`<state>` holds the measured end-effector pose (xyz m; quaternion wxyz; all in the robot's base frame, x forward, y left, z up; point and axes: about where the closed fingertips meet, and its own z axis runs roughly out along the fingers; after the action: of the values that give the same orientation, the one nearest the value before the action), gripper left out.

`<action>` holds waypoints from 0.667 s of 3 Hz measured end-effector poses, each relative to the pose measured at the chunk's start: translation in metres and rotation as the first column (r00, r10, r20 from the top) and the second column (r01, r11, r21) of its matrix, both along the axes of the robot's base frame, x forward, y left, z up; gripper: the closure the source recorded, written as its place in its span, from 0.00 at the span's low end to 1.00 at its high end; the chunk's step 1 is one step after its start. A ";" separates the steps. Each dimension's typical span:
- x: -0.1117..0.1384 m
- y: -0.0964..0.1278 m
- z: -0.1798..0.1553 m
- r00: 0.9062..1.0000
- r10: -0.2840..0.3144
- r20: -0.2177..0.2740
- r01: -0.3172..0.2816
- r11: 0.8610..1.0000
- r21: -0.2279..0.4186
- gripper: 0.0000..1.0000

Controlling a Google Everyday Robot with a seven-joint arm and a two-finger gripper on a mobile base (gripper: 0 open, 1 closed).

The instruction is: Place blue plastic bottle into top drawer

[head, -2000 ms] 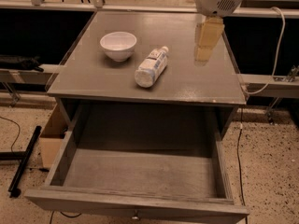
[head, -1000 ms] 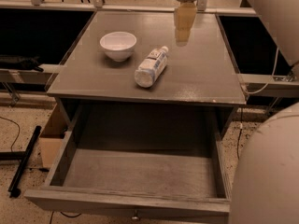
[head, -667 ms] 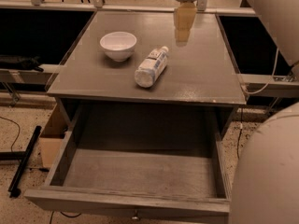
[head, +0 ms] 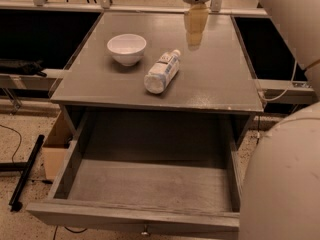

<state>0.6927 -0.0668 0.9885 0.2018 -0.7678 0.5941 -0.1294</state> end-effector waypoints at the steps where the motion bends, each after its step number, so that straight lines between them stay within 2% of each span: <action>1: 0.000 0.008 0.001 0.994 0.110 0.006 -0.110 0.994 0.011 0.00; 2: 0.000 0.013 0.000 0.982 0.190 0.005 -0.190 0.979 0.076 0.00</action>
Offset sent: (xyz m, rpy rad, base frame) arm -0.0063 0.0133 0.0081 0.2016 0.0298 0.3046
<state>0.6923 -0.0541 0.9886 0.2416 -0.8130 0.5227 -0.0860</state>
